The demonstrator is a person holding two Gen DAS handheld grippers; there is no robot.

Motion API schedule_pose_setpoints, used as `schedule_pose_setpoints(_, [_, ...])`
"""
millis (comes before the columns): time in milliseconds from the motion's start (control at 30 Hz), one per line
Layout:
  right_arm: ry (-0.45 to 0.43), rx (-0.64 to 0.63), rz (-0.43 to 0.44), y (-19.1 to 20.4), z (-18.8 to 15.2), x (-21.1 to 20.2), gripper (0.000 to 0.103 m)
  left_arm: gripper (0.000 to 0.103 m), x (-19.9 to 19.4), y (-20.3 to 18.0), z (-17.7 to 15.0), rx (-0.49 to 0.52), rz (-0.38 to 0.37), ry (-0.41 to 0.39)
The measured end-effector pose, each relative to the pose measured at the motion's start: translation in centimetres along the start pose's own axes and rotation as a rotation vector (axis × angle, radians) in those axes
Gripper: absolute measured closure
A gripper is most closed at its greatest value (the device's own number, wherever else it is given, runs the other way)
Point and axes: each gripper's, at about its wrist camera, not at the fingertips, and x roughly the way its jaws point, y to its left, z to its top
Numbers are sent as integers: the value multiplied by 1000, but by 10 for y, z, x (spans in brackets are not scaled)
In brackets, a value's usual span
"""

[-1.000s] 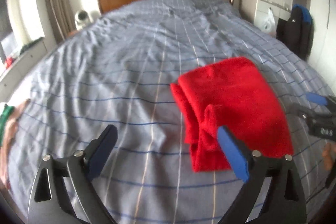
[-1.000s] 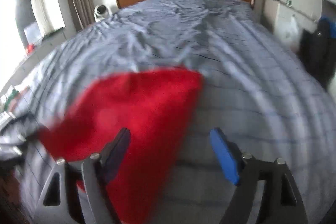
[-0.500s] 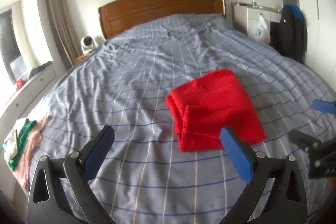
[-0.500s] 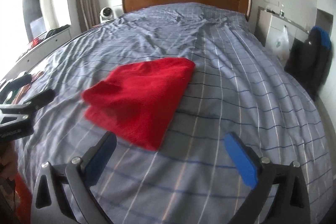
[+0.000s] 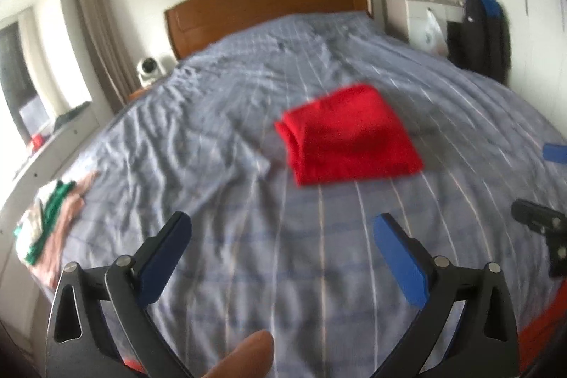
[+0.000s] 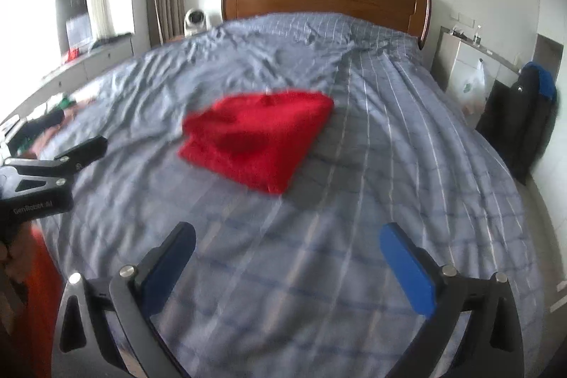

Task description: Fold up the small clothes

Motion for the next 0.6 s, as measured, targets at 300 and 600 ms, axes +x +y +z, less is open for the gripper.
schedule_pose_setpoints(300, [87,-1,26,-5,-22,-18,1,0,-40,8,15,-83,41,-35])
schedule_pose_setpoints(600, [-20,-42,62,7,26,-62,1,0,-58,14,45,-60,62,-1])
